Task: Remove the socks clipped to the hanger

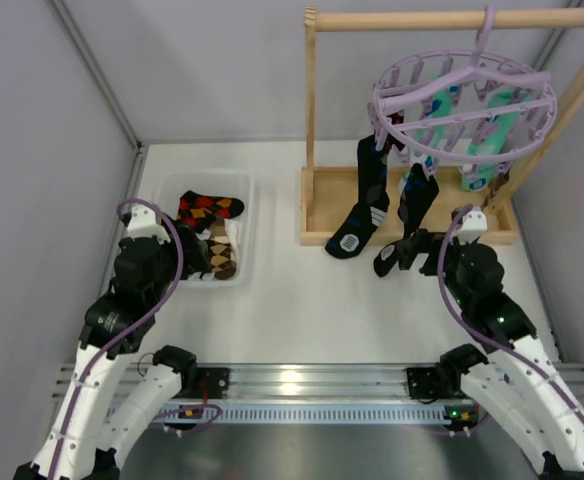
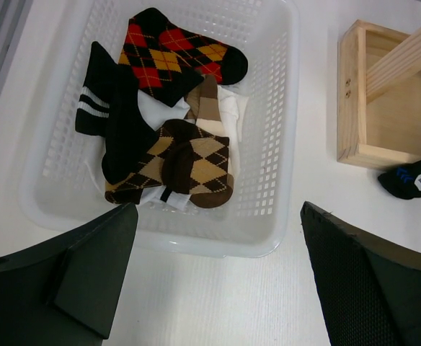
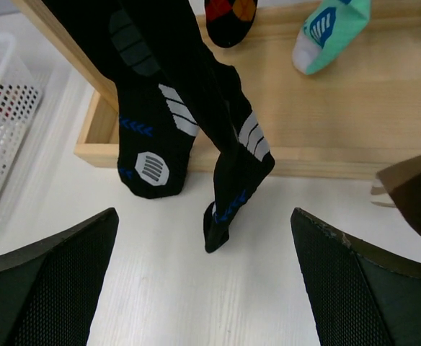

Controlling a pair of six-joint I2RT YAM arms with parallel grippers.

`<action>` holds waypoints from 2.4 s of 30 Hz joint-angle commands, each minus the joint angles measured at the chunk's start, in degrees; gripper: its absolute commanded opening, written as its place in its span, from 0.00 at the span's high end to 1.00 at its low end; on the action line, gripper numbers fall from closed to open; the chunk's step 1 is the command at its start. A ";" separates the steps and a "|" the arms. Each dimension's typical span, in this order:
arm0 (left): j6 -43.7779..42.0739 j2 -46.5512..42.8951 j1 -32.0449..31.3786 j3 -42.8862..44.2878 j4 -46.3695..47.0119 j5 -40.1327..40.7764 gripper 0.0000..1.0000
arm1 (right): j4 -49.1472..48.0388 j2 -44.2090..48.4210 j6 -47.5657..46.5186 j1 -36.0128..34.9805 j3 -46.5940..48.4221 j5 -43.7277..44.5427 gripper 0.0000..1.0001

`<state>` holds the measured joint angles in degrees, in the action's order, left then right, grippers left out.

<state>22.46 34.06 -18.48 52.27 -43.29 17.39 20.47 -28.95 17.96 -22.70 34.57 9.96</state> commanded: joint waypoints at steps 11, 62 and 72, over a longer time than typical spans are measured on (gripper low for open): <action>0.13 0.21 -0.42 -0.33 3.03 -0.78 0.01 | -38.74 -22.20 3.84 0.46 -12.06 0.84 0.27; -20.60 74.12 -52.10 86.32 5.23 23.83 0.02 | -47.19 -26.60 -0.37 -51.04 -9.17 36.01 1.00; -23.34 84.23 -49.11 95.21 5.49 24.81 0.12 | -45.78 -28.18 -0.55 -52.09 -7.15 37.33 1.00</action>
<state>0.75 117.86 -69.04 144.79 -39.40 41.15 -23.35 -56.42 17.67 -73.12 24.47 46.28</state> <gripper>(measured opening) 0.889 0.010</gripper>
